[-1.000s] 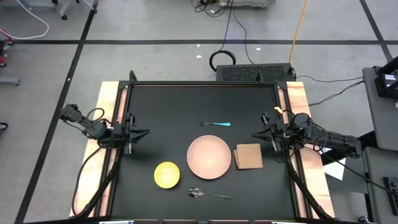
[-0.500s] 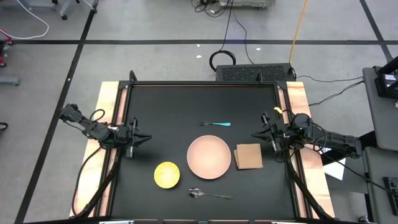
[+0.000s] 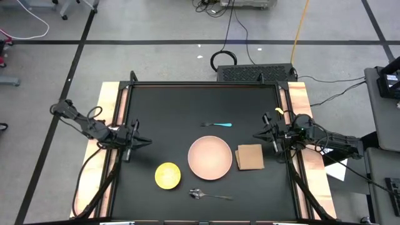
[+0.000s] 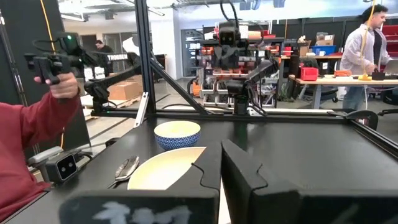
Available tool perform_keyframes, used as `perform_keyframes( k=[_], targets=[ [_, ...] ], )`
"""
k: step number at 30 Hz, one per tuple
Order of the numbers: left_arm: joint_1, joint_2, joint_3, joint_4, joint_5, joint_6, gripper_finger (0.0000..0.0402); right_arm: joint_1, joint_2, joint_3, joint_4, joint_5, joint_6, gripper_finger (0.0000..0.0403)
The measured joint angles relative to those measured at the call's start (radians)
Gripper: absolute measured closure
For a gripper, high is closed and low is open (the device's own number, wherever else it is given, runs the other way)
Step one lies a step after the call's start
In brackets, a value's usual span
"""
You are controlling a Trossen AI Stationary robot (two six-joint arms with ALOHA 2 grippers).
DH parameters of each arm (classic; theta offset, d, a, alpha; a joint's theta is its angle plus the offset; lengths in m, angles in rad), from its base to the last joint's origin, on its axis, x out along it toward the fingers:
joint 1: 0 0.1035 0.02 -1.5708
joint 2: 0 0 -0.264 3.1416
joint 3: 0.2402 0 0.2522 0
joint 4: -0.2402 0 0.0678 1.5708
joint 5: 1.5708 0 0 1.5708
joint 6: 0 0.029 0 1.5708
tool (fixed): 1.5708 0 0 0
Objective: Set table place
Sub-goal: Put the yellow bowl on the brown plate
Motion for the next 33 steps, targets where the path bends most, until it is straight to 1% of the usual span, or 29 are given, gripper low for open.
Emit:
perform_keyframes(
  k=[3,5,7,10,16,20,24,29,33],
  targets=[
    [0.0,0.116,0.092,-0.028,0.0,-0.02,0.0369,0.0,0.0,0.0,0.0,0.0,0.0,0.0403],
    [0.0,0.202,0.162,-0.081,-0.01,-0.027,0.0369,0.0,0.0,0.0,0.0,0.0,0.0,0.0403],
    [0.0,0.285,0.236,-0.157,-0.035,-0.039,0.0369,0.0,0.0,0.0,0.0,0.0,0.0,0.0403],
    [0.0,0.402,0.347,-0.285,-0.045,-0.078,0.0369,0.0,0.0,0.0,0.0,0.0,0.0,0.0403],
    [0.0,0.577,0.523,-0.503,-0.018,-0.218,0.0369,0.0,0.0,0.0,0.0,0.0,-0.001,0.0403],
    [0.0,0.66,0.598,-0.631,0.016,-0.286,0.0369,0.0,0.0,0.0,0.0,0.0,-0.004,0.0403],
    [0.0,0.725,0.644,-0.749,0.085,-0.351,0.0369,0.0,0.0,0.0,0.0,0.0,-0.004,0.0403],
    [0.025,0.798,0.683,-0.804,0.18,-0.404,0.0369,0.0,0.0,0.0,0.0,0.0,-0.035,0.0403],
    [0.057,0.867,0.715,-0.803,0.268,-0.41,0.0369,0.0,0.0,0.0,0.0,0.0,-0.045,0.0403]
  ],
)
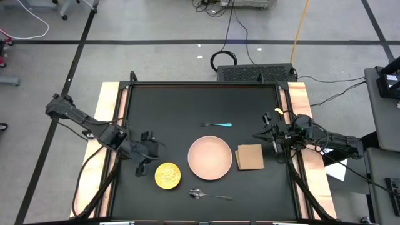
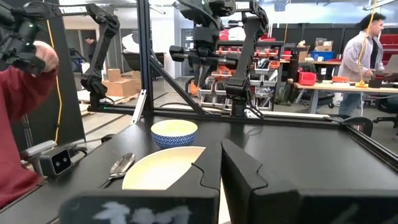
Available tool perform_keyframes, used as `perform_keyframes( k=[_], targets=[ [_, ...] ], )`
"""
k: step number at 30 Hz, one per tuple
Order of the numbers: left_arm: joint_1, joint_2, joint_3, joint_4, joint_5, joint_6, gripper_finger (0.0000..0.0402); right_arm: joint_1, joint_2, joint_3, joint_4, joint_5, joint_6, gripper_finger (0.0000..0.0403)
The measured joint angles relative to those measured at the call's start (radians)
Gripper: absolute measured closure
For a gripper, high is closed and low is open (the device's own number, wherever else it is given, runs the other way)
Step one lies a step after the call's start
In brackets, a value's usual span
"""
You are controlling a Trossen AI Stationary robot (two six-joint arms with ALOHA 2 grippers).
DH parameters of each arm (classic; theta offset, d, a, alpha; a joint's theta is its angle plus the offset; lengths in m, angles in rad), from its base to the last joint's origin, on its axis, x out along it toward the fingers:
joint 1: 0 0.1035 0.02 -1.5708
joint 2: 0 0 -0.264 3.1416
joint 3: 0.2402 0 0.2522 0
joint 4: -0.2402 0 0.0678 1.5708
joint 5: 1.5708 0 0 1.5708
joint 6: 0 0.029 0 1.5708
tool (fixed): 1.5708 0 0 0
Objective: Set table place
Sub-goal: Put the yellow bowl on the brown plate
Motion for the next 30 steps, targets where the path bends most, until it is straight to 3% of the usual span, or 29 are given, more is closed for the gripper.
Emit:
perform_keyframes(
  k=[15,20,30],
  targets=[
    [0.124,0.287,0.229,-0.123,0.138,0.161,0.0369,0.0,0.0,0.0,0.0,0.0,0.0,0.0403],
    [0.157,0.367,0.278,-0.182,0.235,0.211,0.0369,0.0,0.0,0.0,0.0,0.0,0.0,0.0403],
    [0.193,0.416,0.278,-0.234,0.197,0.205,0.0369,0.0,0.0,0.0,0.0,0.0,0.0,0.0403]
  ],
)
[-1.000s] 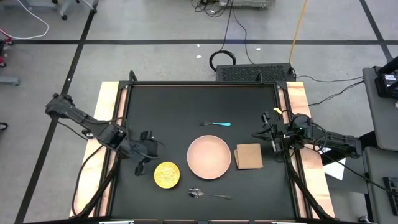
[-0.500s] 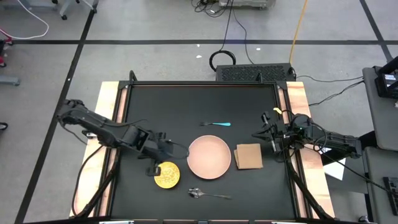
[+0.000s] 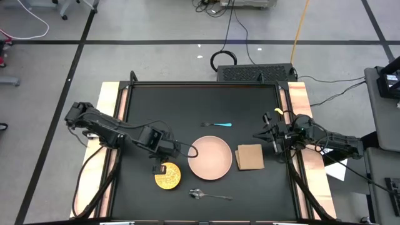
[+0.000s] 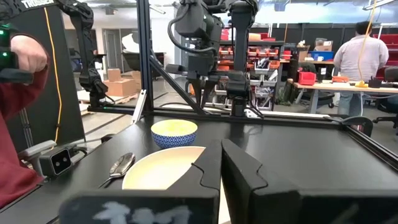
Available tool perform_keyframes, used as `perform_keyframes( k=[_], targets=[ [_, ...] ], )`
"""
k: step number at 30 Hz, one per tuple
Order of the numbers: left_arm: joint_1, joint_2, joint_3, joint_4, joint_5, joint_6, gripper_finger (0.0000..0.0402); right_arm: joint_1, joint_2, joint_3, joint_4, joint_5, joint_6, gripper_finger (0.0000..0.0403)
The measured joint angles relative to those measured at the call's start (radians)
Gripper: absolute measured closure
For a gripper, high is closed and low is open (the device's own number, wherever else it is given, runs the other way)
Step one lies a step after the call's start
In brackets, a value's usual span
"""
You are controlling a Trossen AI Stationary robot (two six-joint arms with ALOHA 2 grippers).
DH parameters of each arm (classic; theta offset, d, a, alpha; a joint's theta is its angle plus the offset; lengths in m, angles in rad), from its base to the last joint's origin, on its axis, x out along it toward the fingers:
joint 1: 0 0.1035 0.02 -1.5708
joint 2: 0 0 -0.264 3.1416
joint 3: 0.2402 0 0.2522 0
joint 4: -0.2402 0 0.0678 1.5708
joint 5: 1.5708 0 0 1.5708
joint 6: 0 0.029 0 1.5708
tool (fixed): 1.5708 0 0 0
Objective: Set table place
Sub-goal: Put the yellow bowl on the brown plate
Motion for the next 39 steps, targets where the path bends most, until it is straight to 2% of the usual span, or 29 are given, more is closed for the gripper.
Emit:
perform_keyframes(
  k=[13,16,23,29,33,39],
  targets=[
    [0.003,0.016,0.0,0.015,0.054,-0.063,0.0363,0.0,0.0,0.0,0.0,0.0,0.019,0.0403],
    [0.003,0.042,0.0,0.024,0.071,-0.066,0.034,0.0,0.0,0.0,0.0,0.0,0.019,0.0403],
    [0.011,0.122,0.0,0.022,0.077,-0.033,0.0252,0.0,0.0,0.0,0.0,0.0,0.019,0.0403],
    [0.01,0.13,0.0,0.027,0.065,-0.024,0.0193,0.0,0.0,0.0,0.0,0.0,0.019,0.0403],
    [0.01,0.129,0.0,0.03,0.055,-0.025,0.0171,0.0,0.0,0.0,0.0,0.0,0.019,0.0403],
    [0.016,0.129,-0.002,0.08,0.013,0.019,0.0167,0.0,0.0,0.0,0.0,0.0,0.019,0.0403]
  ],
)
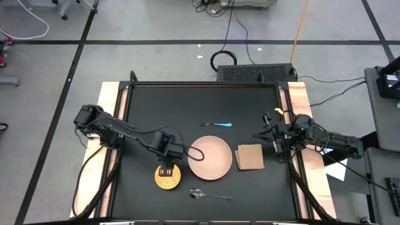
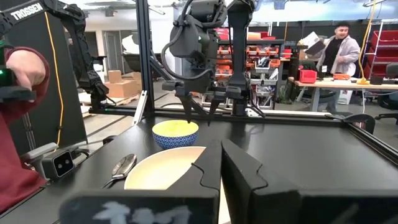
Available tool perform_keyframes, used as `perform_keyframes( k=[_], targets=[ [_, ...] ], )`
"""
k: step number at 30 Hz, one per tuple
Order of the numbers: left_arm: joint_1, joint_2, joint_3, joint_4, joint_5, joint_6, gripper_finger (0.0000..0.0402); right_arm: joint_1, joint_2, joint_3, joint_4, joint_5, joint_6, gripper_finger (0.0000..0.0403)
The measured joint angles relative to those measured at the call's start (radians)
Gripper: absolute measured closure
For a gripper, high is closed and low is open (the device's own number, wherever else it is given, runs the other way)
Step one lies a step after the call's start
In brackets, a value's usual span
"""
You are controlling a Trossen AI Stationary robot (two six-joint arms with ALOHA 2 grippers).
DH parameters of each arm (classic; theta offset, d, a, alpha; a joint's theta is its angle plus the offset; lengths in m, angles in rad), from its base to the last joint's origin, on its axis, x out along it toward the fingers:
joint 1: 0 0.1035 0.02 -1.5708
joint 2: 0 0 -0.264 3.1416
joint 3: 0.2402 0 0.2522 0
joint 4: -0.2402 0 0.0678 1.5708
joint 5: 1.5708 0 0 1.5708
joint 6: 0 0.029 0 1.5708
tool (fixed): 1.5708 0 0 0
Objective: Set table place
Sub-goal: Put the yellow bowl on the brown plate
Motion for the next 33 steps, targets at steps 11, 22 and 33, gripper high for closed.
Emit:
perform_keyframes(
  k=[11,22,33],
  targets=[
    [-0.002,0.0,0.0,0.003,0.005,0.017,0.0167,0.0,0.0,0.0,0.0,0.0,0.0,0.0403],
    [-0.007,0.0,-0.093,0.101,0.033,0.03,0.0167,0.0,0.0,0.0,0.0,0.0,0.0,0.0403],
    [-0.012,0.0,-0.21,0.183,0.046,0.001,0.0167,0.0,0.0,0.0,0.0,0.0,0.0,0.0403]
  ],
)
